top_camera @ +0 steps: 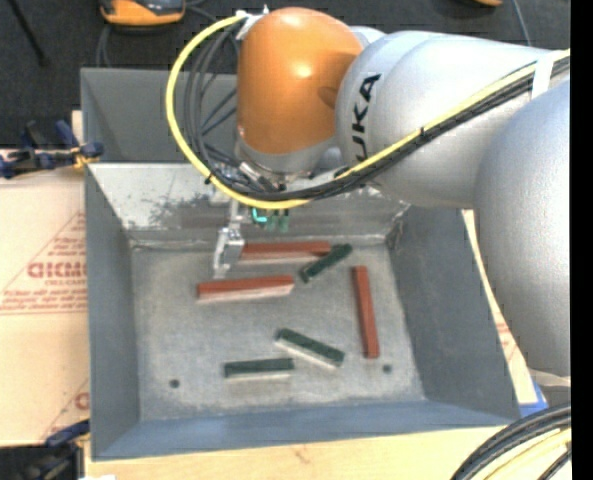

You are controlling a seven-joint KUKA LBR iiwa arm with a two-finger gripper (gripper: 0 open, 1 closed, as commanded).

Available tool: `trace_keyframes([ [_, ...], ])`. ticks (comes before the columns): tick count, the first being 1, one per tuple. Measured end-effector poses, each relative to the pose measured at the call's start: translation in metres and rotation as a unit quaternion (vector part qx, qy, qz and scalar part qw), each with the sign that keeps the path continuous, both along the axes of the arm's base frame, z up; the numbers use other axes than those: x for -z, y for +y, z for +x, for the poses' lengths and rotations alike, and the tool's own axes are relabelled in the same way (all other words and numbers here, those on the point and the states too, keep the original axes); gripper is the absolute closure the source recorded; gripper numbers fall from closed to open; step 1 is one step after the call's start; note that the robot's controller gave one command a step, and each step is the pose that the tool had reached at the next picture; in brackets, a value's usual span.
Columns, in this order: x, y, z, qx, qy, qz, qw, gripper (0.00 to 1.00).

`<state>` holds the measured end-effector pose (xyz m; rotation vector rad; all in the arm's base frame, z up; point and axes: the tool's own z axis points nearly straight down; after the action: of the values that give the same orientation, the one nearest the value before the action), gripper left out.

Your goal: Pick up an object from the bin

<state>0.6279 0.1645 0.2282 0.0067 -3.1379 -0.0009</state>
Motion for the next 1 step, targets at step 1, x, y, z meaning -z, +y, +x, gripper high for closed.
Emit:
trace_keyframes([
  [1,-0.0053,-0.0008,0.0013,0.001,-0.0038,0.001,1.0,0.0],
])
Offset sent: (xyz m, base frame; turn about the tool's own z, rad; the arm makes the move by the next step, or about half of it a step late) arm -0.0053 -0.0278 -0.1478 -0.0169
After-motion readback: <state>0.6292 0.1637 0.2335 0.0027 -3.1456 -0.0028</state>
